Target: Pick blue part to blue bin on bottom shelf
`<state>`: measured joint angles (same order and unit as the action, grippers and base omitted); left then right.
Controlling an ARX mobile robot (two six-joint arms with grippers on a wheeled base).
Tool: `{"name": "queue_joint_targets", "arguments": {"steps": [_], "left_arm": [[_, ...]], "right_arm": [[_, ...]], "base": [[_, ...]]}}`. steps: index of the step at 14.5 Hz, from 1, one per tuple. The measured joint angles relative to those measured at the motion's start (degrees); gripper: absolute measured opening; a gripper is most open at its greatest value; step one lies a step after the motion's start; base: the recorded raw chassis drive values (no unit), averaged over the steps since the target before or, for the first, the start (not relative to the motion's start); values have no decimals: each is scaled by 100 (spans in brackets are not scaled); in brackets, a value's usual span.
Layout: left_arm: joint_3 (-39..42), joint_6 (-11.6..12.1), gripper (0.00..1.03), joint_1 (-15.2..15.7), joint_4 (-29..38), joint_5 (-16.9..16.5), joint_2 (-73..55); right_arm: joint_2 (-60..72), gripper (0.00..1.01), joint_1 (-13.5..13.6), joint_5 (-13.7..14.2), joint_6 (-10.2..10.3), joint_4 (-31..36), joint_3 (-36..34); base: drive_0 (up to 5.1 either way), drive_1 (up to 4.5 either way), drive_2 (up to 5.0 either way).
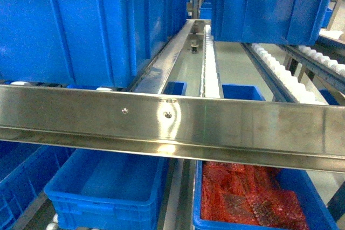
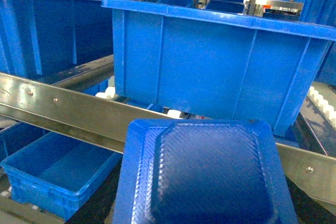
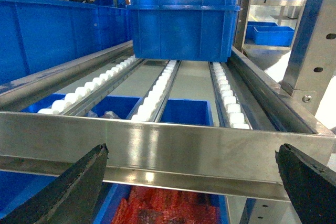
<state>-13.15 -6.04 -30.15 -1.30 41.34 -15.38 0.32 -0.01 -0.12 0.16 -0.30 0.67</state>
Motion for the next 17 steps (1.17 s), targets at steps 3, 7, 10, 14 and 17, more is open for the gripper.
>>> {"name": "queue_joint_targets", "arguments": {"steps": [3, 7, 10, 14, 17], "left_arm": [[0, 0, 43, 0, 0, 0, 0], [0, 0, 43, 0, 13, 0, 0], [0, 0, 43, 0, 7, -2, 0], [0, 0, 43, 0, 2, 0, 0], [0, 0, 43, 0, 2, 0, 0]], "right_arm": [[0, 98, 0, 0, 0, 0, 0], [0, 98, 0, 0, 0, 20, 0], [0, 98, 0, 7, 0, 13, 0], [0, 98, 0, 9, -2, -4, 0], [0, 98, 0, 13, -2, 7, 0]], "base": [[0, 0, 0], [0, 0, 0], [0, 0, 0], [0, 0, 0], [0, 0, 0]]}}
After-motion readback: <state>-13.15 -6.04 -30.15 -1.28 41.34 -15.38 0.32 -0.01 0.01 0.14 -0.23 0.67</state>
